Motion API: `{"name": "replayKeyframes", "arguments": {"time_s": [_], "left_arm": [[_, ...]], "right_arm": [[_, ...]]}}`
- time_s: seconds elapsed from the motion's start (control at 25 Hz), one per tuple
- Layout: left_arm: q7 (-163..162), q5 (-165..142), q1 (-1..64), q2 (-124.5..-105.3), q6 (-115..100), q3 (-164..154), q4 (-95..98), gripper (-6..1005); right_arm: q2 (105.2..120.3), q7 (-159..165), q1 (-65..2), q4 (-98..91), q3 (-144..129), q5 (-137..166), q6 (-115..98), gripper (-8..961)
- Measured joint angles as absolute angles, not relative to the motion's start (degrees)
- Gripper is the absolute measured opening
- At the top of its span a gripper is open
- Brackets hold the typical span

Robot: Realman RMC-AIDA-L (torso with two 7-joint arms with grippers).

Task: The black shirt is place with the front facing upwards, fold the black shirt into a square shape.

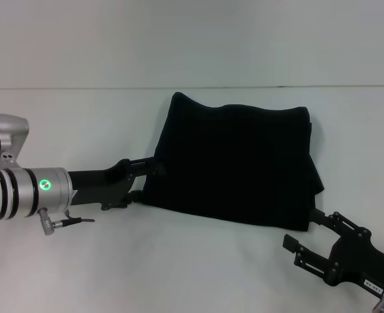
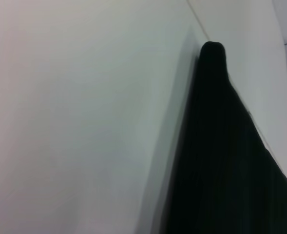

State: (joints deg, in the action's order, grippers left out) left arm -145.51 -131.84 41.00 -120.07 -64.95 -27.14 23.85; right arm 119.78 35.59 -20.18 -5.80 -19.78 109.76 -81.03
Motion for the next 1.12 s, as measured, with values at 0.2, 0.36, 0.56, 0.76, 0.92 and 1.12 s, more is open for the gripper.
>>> {"name": "replayKeyframes", "arguments": {"time_s": [0.2,0.36,0.56,0.76,0.92,1.12], "left_arm": [[-144.7,-131.9,41.1,-119.86,-65.0,-27.2,24.3,868],[-144.8,-132.0,41.5,-120.06,-64.7,-29.2,24.3,721],[-144.8,-132.0,41.9,-120.17,-64.3,-30.0,23.9,506],[-144.9,-132.1,42.0,-120.15,-64.2,-30.4,23.9,333],[-145.0,-132.1,41.9,-120.25,-64.1,-32.1,24.0,227],[-144.8,-132.1,41.7,-120.8,-63.5,-33.8,24.2,84]], "right_arm": [[119.73,35.6,-19.9,-6.0,-19.7,109.8,-81.2,833],[119.7,35.7,-19.8,-6.3,-19.7,109.8,-81.5,833],[119.7,35.7,-19.8,-6.3,-19.7,109.8,-81.8,832],[119.7,35.7,-19.7,-6.3,-19.7,109.9,-82.0,832],[119.7,35.7,-19.7,-6.3,-19.7,109.9,-82.2,832],[119.65,35.7,-19.5,-6.4,-19.7,109.9,-82.8,833]]}}
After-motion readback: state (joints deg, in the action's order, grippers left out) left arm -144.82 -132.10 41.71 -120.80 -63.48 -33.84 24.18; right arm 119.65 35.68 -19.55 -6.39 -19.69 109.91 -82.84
